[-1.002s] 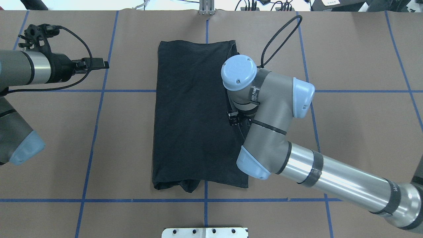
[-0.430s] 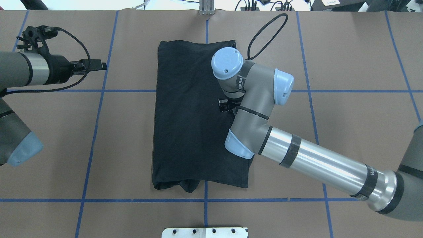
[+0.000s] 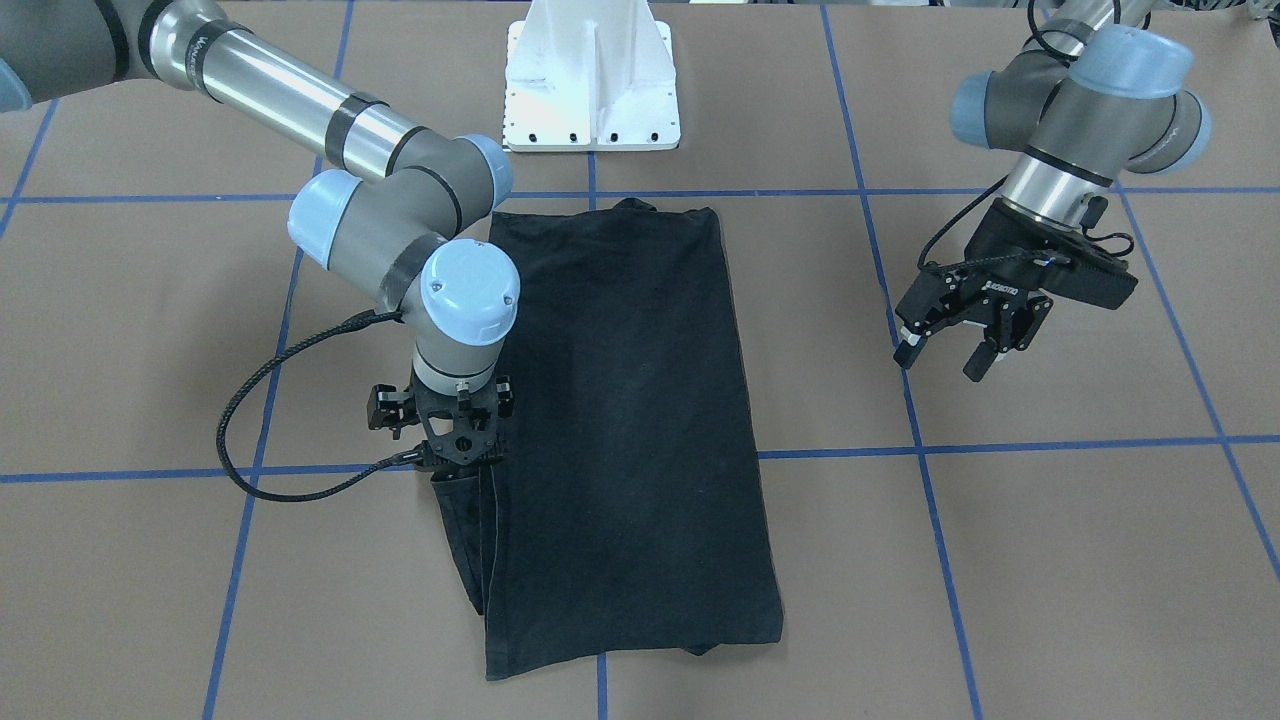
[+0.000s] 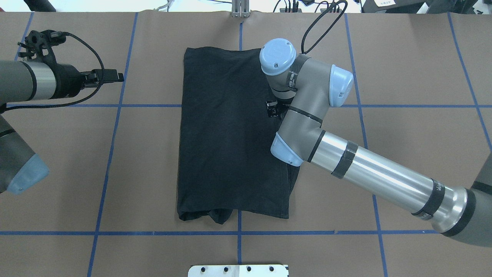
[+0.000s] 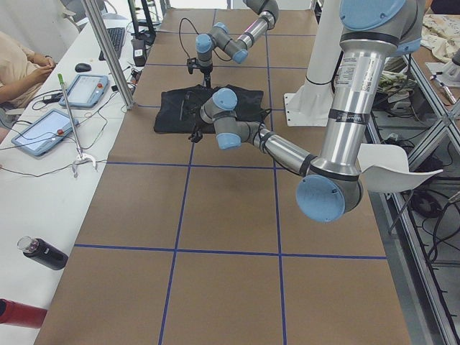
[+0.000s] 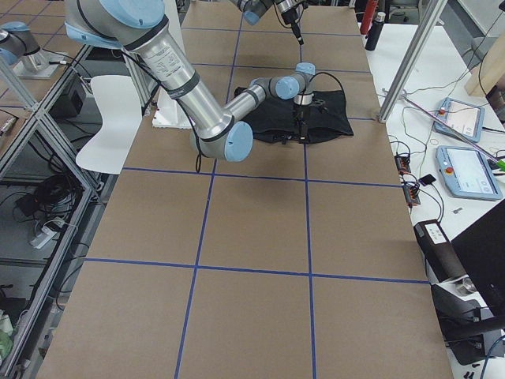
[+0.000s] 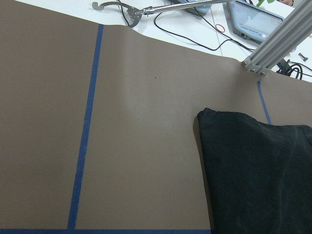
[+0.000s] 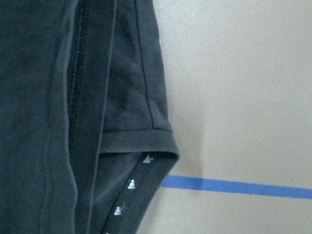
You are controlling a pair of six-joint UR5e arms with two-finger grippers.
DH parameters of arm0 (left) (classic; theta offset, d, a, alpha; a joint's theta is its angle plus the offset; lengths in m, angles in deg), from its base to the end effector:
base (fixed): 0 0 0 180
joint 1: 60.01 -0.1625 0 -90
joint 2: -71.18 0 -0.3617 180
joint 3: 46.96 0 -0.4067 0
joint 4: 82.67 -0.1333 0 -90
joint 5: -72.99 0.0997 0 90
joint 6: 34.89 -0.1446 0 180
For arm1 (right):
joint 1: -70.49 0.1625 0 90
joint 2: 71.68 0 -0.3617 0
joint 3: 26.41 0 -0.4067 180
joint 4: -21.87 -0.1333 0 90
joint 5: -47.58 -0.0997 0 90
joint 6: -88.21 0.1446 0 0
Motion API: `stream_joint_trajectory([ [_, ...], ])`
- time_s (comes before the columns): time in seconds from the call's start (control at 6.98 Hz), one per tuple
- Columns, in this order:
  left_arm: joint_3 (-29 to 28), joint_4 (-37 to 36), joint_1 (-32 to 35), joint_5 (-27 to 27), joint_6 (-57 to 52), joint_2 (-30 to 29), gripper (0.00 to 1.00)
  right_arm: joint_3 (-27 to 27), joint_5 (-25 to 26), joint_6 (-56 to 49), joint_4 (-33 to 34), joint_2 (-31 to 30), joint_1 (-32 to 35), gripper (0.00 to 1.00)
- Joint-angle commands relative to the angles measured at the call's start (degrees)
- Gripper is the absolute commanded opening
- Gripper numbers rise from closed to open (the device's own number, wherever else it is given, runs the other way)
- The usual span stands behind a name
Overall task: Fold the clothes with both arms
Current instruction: 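Move the right gripper back to the shirt's end nearest the robot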
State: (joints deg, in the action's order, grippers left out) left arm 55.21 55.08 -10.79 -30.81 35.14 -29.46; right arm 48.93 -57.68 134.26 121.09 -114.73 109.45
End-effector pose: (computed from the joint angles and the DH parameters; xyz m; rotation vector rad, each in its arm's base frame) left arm 0.3218 -0.5244 0.3130 0.5248 1.1312 -0.2947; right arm -0.5268 -0.5485 0.2814 0.0681 -0.4742 -0.1390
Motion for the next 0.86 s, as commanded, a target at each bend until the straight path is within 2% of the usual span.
stream_joint_trajectory([
  [0.0, 0.14, -0.03, 0.00, 0.00, -0.16, -0.08, 1.00, 12.39, -3.79, 11.69, 0.81, -6.21, -0.12, 1.00],
  [0.14, 0.40, -0.03, 0.00, 0.00, -0.16, -0.08, 1.00, 17.69, -3.91, 26.05, 0.37, -8.17, -2.12, 1.00],
  [0.29, 0.58, -0.03, 0.00, 0.00, -0.16, -0.08, 1.00, 23.48, -3.56, 42.12, -3.03, -11.75, -4.49, 1.00],
  [0.43, 0.49, -0.03, -0.09, 0.00, -0.16, -0.08, 1.00, 26.94, -0.25, 58.90, -11.33, -15.53, -7.12, 1.00],
  [0.57, 0.49, -0.03, -0.17, 0.00, -0.07, -0.17, 1.00, 27.14, 7.96, 73.07, -15.15, -16.96, -12.28, 1.00],
  [0.72, 0.49, -0.03, -0.17, 0.00, -0.07, -0.08, 1.00, 27.58, 12.13, 82.87, -15.37, -17.15, -15.64, 1.00],
])
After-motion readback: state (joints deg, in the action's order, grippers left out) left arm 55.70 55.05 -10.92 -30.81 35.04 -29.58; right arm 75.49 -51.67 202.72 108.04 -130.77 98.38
